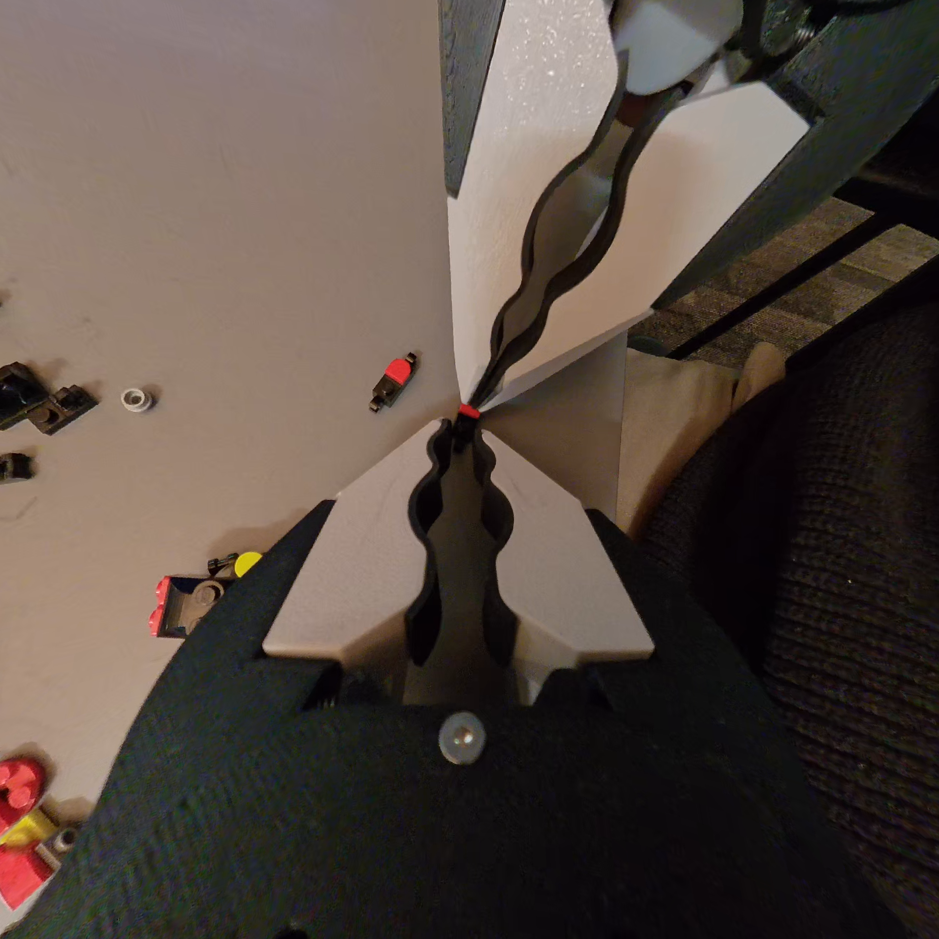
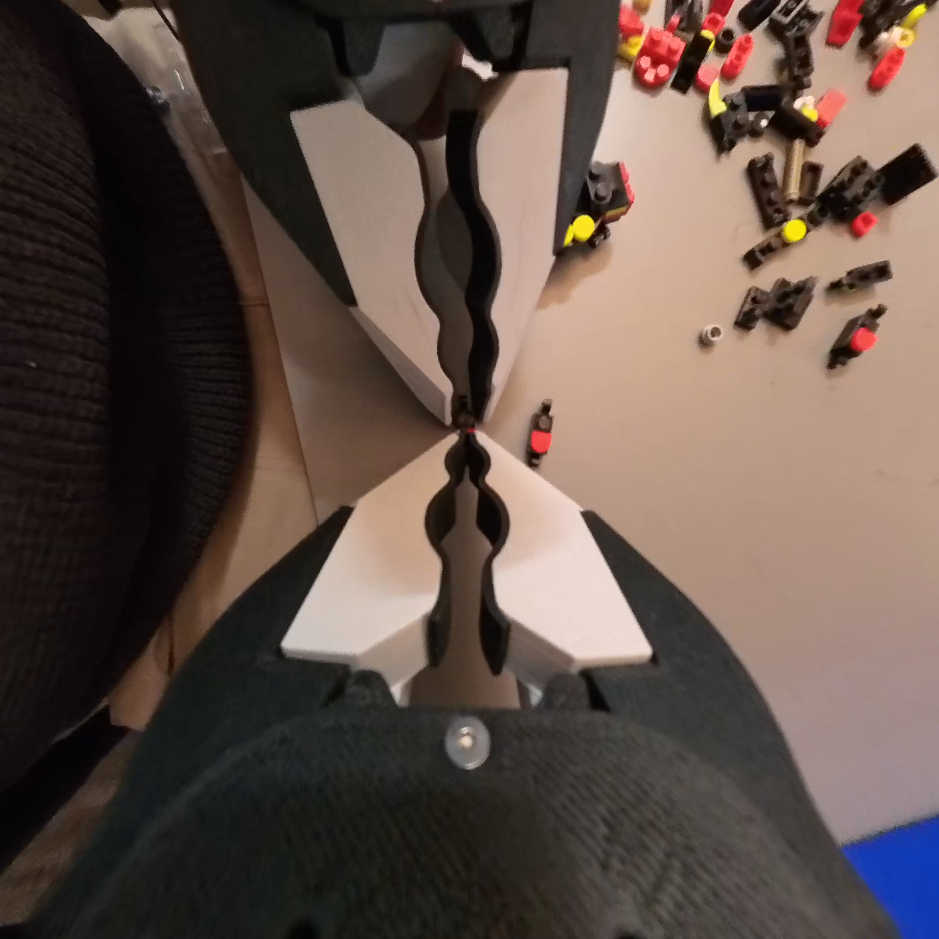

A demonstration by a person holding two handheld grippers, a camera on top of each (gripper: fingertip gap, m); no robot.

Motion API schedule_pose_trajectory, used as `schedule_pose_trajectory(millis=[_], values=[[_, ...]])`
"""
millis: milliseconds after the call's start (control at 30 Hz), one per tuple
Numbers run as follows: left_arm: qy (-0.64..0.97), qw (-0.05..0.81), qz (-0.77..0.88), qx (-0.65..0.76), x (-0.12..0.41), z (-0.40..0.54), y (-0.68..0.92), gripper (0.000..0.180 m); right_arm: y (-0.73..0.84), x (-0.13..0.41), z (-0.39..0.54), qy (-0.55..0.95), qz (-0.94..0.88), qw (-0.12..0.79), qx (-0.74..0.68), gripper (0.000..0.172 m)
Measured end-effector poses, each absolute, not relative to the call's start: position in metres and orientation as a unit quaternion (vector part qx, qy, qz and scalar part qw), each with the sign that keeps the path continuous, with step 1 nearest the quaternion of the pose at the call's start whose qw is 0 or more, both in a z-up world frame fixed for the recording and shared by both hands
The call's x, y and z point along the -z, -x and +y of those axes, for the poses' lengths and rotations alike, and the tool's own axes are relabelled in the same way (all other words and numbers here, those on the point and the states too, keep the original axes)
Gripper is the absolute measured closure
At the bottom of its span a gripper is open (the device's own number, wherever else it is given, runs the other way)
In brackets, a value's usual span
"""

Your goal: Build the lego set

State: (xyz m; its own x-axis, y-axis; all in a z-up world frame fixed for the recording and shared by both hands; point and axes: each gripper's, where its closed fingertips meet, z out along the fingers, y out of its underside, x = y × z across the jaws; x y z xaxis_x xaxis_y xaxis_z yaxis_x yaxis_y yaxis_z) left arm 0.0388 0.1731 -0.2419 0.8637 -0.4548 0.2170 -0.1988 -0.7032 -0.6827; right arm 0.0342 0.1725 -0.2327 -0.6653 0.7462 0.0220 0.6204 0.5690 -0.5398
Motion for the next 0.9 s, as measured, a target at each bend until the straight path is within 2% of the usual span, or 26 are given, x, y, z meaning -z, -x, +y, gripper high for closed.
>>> schedule_pose_trajectory(millis=[567,667,733,767,900], values=[[0.904,0.340,0.179,0.188,0.242,0.173,-0.039,0.174,-0.033,0.233,0.169,0.405,-0.861,0.100,-0.291,0.172],[0.903,0.342,0.179,0.188,0.242,0.173,-0.040,0.174,-0.031,0.228,0.176,0.424,-0.840,0.128,-0.313,0.172],[0.900,0.344,0.170,0.205,0.238,0.172,-0.044,0.174,-0.028,0.207,0.183,0.428,-0.817,0.168,-0.349,0.170],[0.897,0.348,0.161,0.220,0.234,0.172,-0.046,0.174,-0.028,0.193,0.185,0.421,-0.805,0.191,-0.373,0.157],[0.881,0.358,0.100,0.293,0.215,0.173,-0.045,0.174,-0.036,0.170,0.184,0.374,-0.800,0.274,-0.381,0.144]])
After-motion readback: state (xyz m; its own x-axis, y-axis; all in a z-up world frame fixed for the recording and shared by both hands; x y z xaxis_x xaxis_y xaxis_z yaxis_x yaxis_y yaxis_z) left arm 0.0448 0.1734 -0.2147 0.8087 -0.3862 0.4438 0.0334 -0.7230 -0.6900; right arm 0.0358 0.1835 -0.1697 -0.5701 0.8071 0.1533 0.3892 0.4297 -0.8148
